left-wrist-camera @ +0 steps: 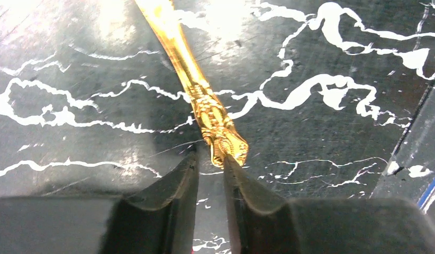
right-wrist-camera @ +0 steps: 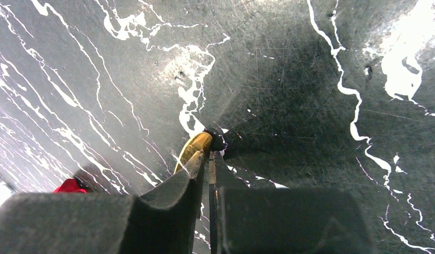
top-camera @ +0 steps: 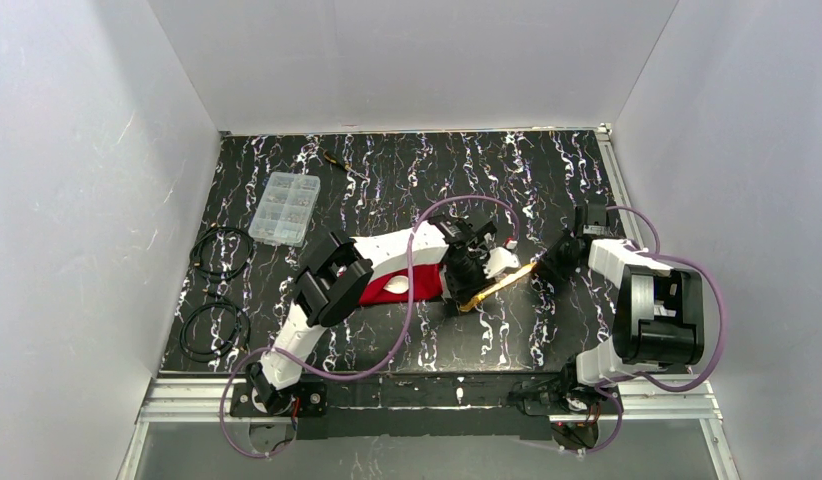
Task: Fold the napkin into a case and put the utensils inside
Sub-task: Move the knife to the corner of the board.
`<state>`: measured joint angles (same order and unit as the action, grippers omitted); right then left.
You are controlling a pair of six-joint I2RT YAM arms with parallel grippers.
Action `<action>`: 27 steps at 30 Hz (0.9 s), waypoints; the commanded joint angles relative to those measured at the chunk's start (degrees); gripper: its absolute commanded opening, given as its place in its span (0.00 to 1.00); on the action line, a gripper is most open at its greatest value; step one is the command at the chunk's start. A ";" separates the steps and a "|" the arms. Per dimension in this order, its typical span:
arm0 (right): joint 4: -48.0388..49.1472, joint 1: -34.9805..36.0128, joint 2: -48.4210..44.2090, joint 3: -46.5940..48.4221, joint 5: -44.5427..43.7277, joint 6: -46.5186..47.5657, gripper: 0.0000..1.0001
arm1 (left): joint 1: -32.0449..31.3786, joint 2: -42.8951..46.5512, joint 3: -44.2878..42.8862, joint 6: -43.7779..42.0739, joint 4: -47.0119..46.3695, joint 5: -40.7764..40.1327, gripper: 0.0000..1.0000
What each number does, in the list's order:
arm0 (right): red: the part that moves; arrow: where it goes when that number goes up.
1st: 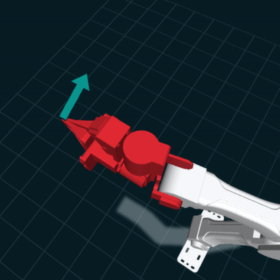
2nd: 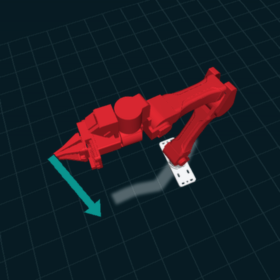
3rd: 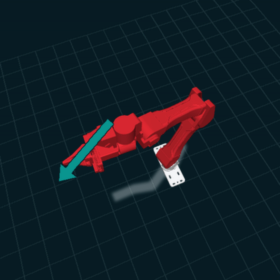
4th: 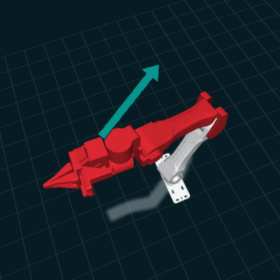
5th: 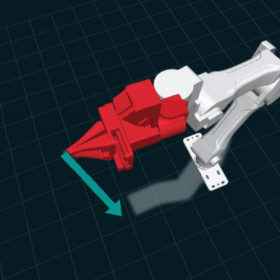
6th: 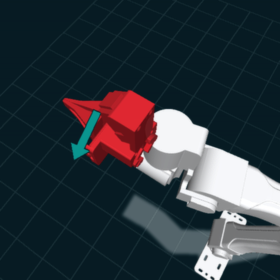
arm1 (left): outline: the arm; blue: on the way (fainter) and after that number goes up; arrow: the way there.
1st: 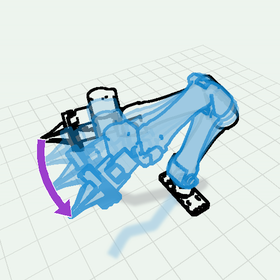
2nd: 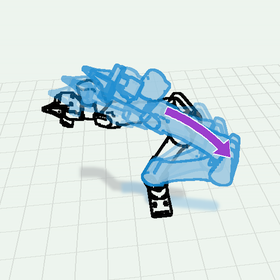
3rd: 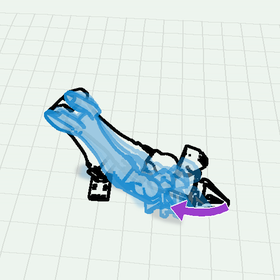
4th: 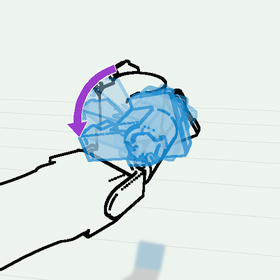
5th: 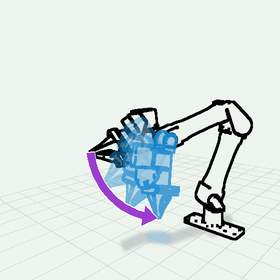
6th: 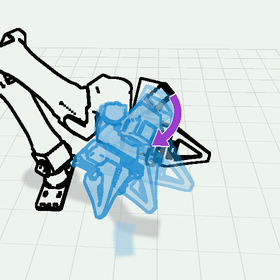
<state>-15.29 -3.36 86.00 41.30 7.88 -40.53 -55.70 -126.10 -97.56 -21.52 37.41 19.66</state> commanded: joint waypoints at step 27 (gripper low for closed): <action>-8.97 -0.03 -10.44 -3.99 0.69 1.51 0.40 | -1.88 1.92 15.34 -14.41 -3.44 0.37 0.00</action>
<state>-22.98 -3.68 75.75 39.62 6.72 -40.01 -57.12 -120.51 -87.42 -33.39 26.04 21.93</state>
